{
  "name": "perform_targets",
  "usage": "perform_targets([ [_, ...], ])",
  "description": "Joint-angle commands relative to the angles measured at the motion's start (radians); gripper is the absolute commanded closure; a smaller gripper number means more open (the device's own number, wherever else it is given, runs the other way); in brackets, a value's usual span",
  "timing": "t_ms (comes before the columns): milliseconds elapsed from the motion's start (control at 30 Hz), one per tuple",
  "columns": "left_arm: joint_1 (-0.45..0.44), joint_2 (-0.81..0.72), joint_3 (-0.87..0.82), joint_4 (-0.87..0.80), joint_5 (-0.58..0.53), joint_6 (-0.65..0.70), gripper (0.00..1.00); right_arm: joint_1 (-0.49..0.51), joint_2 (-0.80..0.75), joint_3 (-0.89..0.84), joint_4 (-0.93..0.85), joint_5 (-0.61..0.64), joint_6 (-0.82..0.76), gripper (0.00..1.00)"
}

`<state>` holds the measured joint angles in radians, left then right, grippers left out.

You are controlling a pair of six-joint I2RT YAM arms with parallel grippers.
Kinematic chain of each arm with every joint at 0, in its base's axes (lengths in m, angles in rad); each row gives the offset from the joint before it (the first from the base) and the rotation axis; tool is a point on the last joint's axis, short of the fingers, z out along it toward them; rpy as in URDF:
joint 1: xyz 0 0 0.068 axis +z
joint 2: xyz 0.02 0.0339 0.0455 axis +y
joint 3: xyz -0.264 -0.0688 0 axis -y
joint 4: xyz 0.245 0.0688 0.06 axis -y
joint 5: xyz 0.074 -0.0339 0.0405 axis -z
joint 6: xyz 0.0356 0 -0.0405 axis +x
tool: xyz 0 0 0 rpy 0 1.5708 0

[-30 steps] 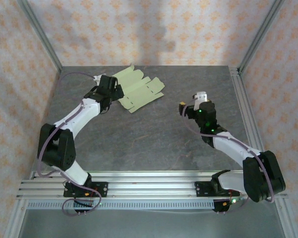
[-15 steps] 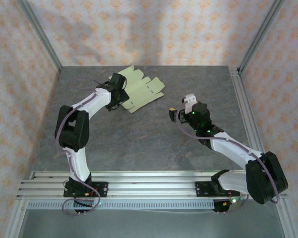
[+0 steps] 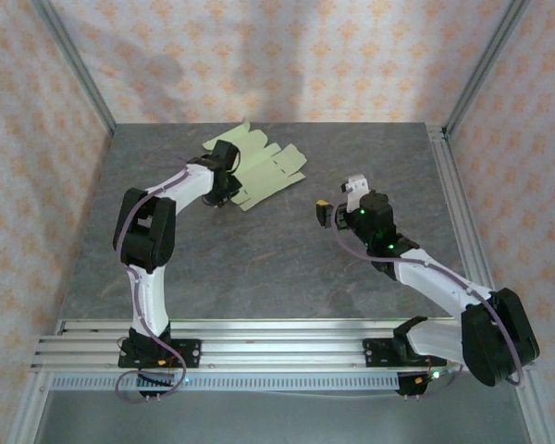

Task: Fold the paper box

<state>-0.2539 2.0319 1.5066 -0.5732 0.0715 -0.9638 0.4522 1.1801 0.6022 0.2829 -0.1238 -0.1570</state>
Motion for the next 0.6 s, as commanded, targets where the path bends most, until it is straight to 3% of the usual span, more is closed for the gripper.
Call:
perform_targets([
  [0, -0.002, -0.006, 0.002, 0.017, 0.017, -0.052, 0.86, 0.005, -0.014, -0.003, -0.008, -0.003, 0.014, 0.01],
  [200, -0.003, -0.044, -0.042, 0.036, 0.034, -0.105, 0.95, 0.005, -0.007, 0.004, -0.005, -0.013, 0.016, 0.01],
  [567, -0.067, -0.204, -0.2, 0.058, 0.03, -0.302, 0.96, 0.006, 0.015, -0.015, 0.05, -0.035, 0.045, 0.01],
])
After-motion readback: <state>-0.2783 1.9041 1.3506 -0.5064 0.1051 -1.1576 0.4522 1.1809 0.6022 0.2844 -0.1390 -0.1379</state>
